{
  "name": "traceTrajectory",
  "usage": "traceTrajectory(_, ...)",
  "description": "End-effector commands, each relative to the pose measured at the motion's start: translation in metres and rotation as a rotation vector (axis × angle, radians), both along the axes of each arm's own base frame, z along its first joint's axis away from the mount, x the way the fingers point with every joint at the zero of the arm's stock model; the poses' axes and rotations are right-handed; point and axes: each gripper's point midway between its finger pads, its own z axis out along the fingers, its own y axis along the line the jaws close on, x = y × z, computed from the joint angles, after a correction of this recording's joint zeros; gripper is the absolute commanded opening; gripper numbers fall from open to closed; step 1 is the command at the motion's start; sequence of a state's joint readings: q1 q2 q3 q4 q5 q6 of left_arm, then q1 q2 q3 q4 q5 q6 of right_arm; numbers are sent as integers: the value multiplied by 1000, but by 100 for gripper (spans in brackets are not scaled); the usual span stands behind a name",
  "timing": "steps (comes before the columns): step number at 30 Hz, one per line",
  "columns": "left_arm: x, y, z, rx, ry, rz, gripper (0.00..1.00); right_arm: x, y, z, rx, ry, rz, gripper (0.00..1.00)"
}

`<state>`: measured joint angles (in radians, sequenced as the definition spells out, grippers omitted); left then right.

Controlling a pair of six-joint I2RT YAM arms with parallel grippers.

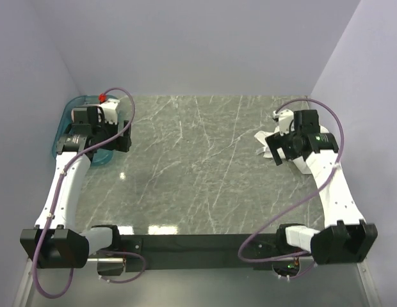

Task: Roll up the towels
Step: Move the towel to the center of the board

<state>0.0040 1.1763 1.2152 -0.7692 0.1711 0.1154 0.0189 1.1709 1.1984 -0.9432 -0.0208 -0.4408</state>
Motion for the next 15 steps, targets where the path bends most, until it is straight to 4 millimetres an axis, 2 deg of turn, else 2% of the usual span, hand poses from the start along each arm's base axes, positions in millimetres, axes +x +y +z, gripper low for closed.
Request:
traceTrajectory(1,5,-2,11,-5,-25,-17,99,20,-8,9,-42,6,-12,100)
traceTrajectory(2,4,-6,4,-19,16,-33,99,26,-8,-2,-42,53,-10,100)
traceTrajectory(4,6,-10,7,-35,38,-54,99,40,-8,-2,-41,55,-19,100)
traceTrajectory(5,7,-12,6,-45,59,-59,99,47,-8,-13,-46,89,-27,100)
traceTrajectory(6,8,-13,6,-55,68,-48,99,55,-10,-13,-48,85,-45,100)
traceTrajectory(7,9,-12,5,-57,78,-44,99,66,-15,-24,-71,108,-66,99)
traceTrajectory(9,10,-13,4,-58,98,-45,99,79,-19,-30,-88,113,-96,98)
traceTrajectory(10,11,-12,6,-55,98,-44,99,87,-25,-41,-116,131,-118,98)
traceTrajectory(12,13,-10,7,-50,101,-27,99,100,-32,-45,-142,126,-151,97)
traceTrajectory(13,14,-8,7,-45,101,-17,99,106,-36,-58,-155,150,-166,96)
traceTrajectory(15,17,-5,7,-43,105,13,99,116,-44,-61,-182,154,-200,93)
